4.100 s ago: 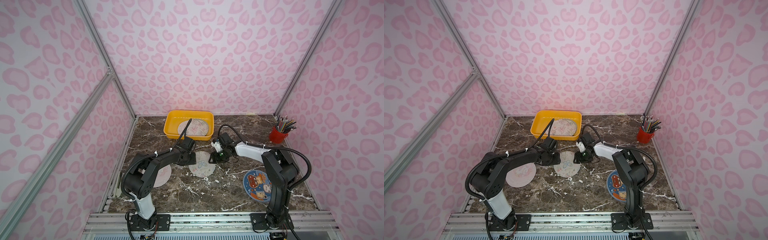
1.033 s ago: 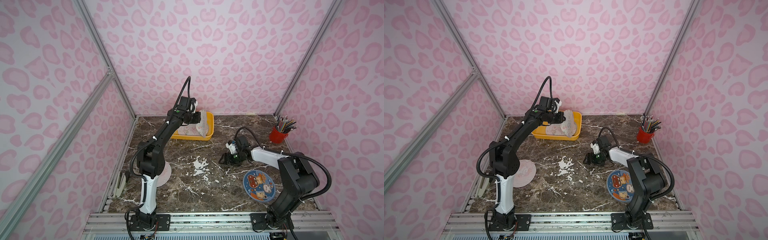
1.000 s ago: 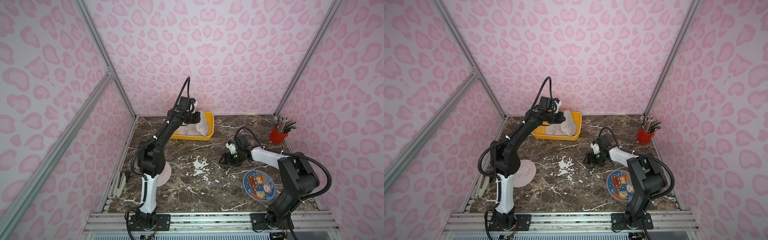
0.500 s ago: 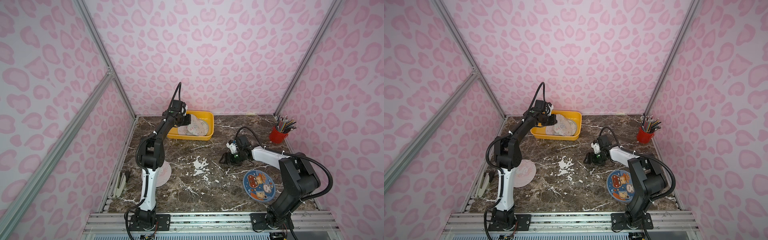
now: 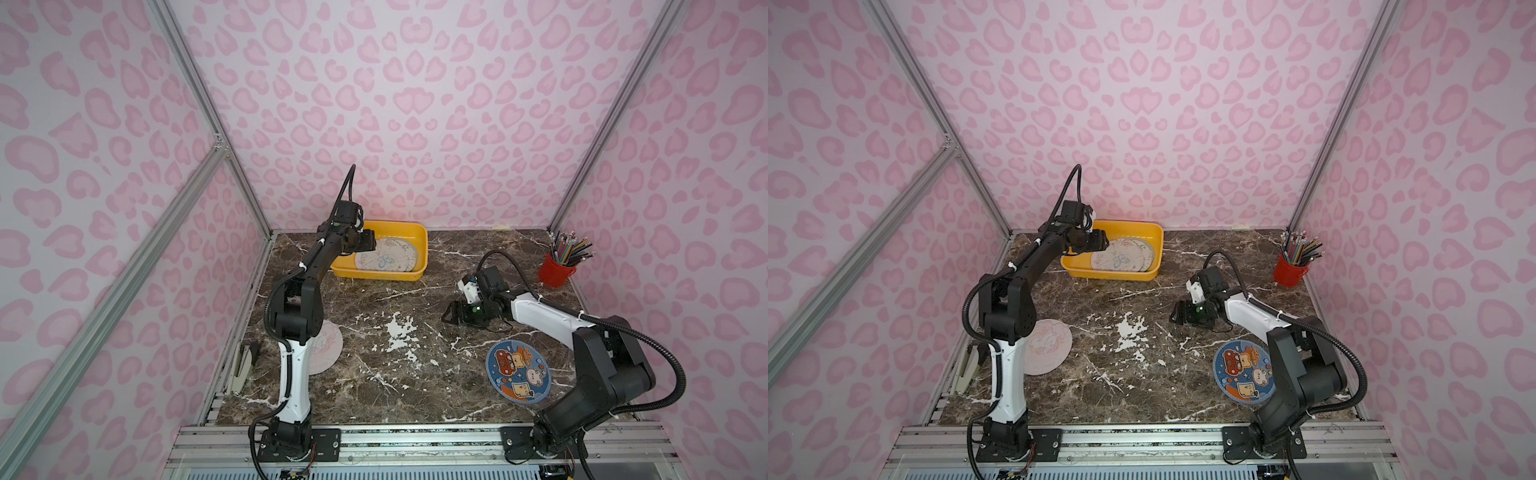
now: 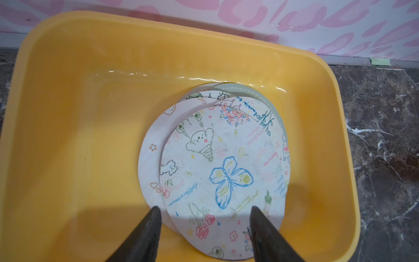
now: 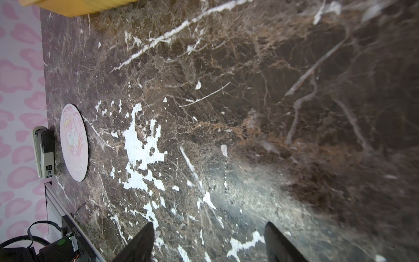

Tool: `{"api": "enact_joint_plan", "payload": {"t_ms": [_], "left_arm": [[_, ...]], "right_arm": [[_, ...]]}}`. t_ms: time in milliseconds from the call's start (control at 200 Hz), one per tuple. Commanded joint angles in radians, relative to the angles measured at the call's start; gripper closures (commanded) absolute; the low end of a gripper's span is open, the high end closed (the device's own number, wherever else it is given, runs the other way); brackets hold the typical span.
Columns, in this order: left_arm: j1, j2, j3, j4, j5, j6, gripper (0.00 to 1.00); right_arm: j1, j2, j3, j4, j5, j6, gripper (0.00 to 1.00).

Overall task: Put the coasters into the storage box
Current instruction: Place the coaster in the storage box, then move the coaster to the center of the board.

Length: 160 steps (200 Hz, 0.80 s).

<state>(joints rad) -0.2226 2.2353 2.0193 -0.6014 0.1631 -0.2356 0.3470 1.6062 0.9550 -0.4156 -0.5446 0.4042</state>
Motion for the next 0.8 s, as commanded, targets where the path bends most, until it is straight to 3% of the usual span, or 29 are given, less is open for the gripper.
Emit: {"api": "enact_joint_plan", "payload": {"t_ms": [0, 170, 365, 565, 795], "left_arm": [[0.002, -0.040, -0.045, 0.043, 0.006, -0.007, 0.31], [0.000, -0.132, -0.177, 0.099, 0.055, -0.052, 0.25], [-0.015, -0.267, -0.345, 0.144, 0.097, -0.094, 0.17], [-0.052, -0.392, -0.485, 0.144, 0.121, -0.117, 0.09], [-0.094, -0.503, -0.594, 0.126, 0.130, -0.134, 0.01]], "right_arm": [[-0.007, -0.021, -0.017, -0.033, 0.049, 0.018, 0.21], [-0.054, -0.076, -0.062, -0.084, 0.141, 0.059, 0.14], [-0.160, -0.200, -0.159, -0.155, 0.298, 0.194, 0.01], [-0.258, -0.272, -0.214, -0.295, 0.514, 0.337, 0.01], [-0.454, -0.404, -0.253, -0.361, 0.621, 0.376, 0.01]]}}
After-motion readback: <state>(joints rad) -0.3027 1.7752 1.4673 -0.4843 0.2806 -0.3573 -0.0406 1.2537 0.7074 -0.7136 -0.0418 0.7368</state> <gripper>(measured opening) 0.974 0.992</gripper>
